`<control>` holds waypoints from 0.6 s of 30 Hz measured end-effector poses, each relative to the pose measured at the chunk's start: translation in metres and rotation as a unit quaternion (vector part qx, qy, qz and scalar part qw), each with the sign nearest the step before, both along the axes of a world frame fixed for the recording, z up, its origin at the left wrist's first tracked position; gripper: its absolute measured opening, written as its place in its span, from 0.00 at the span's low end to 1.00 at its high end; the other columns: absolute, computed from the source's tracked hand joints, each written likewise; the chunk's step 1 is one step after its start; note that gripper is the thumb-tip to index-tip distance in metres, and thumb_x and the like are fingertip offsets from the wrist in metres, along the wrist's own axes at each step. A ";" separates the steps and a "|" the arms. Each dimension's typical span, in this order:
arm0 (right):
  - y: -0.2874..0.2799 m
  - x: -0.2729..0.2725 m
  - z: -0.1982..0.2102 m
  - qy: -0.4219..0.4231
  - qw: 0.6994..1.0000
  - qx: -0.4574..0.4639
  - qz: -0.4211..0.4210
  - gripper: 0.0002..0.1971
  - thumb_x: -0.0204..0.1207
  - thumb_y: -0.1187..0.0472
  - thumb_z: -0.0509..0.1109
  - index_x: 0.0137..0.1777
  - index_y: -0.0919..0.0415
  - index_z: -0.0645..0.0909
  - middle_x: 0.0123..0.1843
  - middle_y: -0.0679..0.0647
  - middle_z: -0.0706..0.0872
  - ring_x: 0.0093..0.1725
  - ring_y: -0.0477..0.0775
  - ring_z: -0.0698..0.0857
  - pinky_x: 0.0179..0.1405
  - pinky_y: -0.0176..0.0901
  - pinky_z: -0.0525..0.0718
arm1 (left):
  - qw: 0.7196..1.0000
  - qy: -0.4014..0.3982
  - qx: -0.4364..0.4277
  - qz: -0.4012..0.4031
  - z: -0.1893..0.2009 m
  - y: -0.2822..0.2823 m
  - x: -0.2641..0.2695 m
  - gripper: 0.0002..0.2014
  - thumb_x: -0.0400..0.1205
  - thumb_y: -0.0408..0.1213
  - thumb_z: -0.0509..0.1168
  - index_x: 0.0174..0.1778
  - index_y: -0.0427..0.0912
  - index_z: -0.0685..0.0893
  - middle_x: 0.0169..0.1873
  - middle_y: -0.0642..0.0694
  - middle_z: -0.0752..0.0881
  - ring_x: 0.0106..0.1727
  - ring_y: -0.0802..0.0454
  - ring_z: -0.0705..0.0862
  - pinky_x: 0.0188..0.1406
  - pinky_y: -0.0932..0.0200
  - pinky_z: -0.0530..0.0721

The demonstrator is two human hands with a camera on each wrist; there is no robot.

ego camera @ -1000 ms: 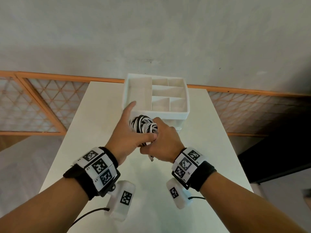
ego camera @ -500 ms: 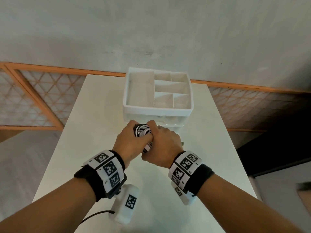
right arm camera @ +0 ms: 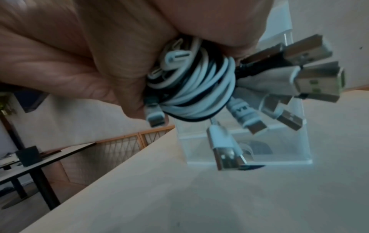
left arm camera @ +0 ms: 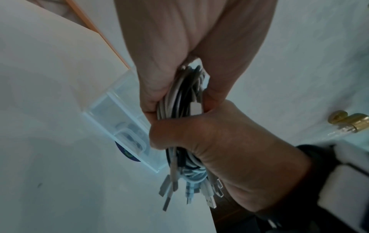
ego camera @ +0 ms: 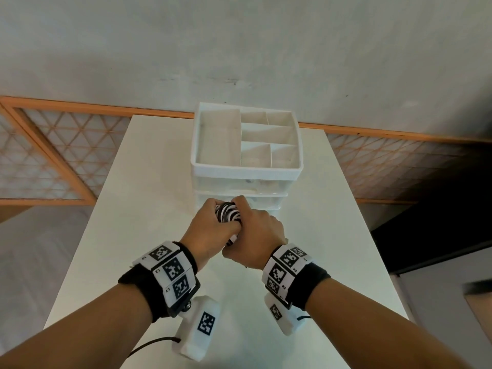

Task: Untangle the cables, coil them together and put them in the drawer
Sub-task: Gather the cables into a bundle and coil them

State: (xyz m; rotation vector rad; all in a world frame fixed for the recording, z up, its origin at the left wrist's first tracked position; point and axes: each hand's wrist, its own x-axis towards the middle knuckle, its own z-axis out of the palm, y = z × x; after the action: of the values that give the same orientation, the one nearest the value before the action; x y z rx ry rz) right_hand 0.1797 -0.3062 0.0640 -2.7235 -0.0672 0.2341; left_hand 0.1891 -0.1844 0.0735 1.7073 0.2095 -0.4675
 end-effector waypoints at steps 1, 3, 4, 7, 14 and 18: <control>-0.002 -0.001 -0.002 0.010 1.000 -0.005 -0.004 0.30 0.58 0.51 0.74 0.58 0.45 0.62 0.37 0.45 0.86 0.34 0.56 0.86 0.36 0.48 0.88 | 1.000 0.000 0.010 -0.016 -0.002 0.000 -0.001 0.22 0.73 0.29 0.73 0.62 0.46 0.76 0.53 0.44 0.87 0.54 0.49 0.87 0.54 0.50 0.87; -0.009 -0.001 -0.006 0.032 0.999 -0.005 -0.018 0.30 0.59 0.50 0.73 0.59 0.44 0.62 0.38 0.45 0.86 0.36 0.56 0.86 0.39 0.49 0.88 | 0.998 0.003 0.008 -0.056 -0.003 0.001 0.001 0.25 0.75 0.34 0.75 0.66 0.49 0.74 0.54 0.46 0.87 0.56 0.50 0.87 0.58 0.50 0.86; -0.014 -0.001 -0.007 0.042 0.999 0.001 -0.033 0.31 0.59 0.49 0.73 0.60 0.43 0.62 0.40 0.45 0.87 0.37 0.56 0.87 0.40 0.50 0.89 | 0.998 0.010 -0.010 -0.069 -0.001 0.003 0.004 0.25 0.76 0.37 0.75 0.68 0.50 0.75 0.55 0.46 0.87 0.57 0.50 0.87 0.60 0.50 0.86; -0.036 0.003 -0.008 0.047 0.995 0.005 -0.086 0.38 0.56 0.46 0.75 0.67 0.38 0.62 0.44 0.47 0.87 0.41 0.58 0.87 0.44 0.48 0.88 | 0.994 0.058 -0.084 -0.032 -0.001 0.007 0.023 0.18 0.80 0.46 0.72 0.65 0.48 0.79 0.55 0.45 0.87 0.57 0.48 0.87 0.59 0.47 0.85; -0.067 0.014 0.007 0.016 0.991 -0.001 -0.132 0.37 0.56 0.49 0.77 0.64 0.40 0.63 0.37 0.45 0.84 0.39 0.56 0.85 0.39 0.47 0.87 | 0.943 0.247 -0.189 0.120 -0.034 -0.020 0.062 0.03 0.81 0.31 0.63 0.42 0.39 0.79 0.42 0.39 0.85 0.40 0.44 0.84 0.49 0.47 0.83; -0.071 0.007 0.011 0.002 0.992 0.006 -0.125 0.37 0.56 0.49 0.78 0.64 0.40 0.64 0.36 0.44 0.84 0.37 0.53 0.84 0.38 0.47 0.88 | 0.912 0.267 -0.282 0.135 -0.041 -0.038 0.068 0.05 0.77 0.32 0.66 0.47 0.38 0.79 0.37 0.43 0.85 0.34 0.49 0.84 0.39 0.53 0.81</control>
State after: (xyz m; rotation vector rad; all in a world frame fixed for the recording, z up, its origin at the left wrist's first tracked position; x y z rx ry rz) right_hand 0.1871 -0.3770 0.0746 -2.6847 0.2725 0.1652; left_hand 0.2569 -0.2228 0.0327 0.9382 0.6343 -0.7018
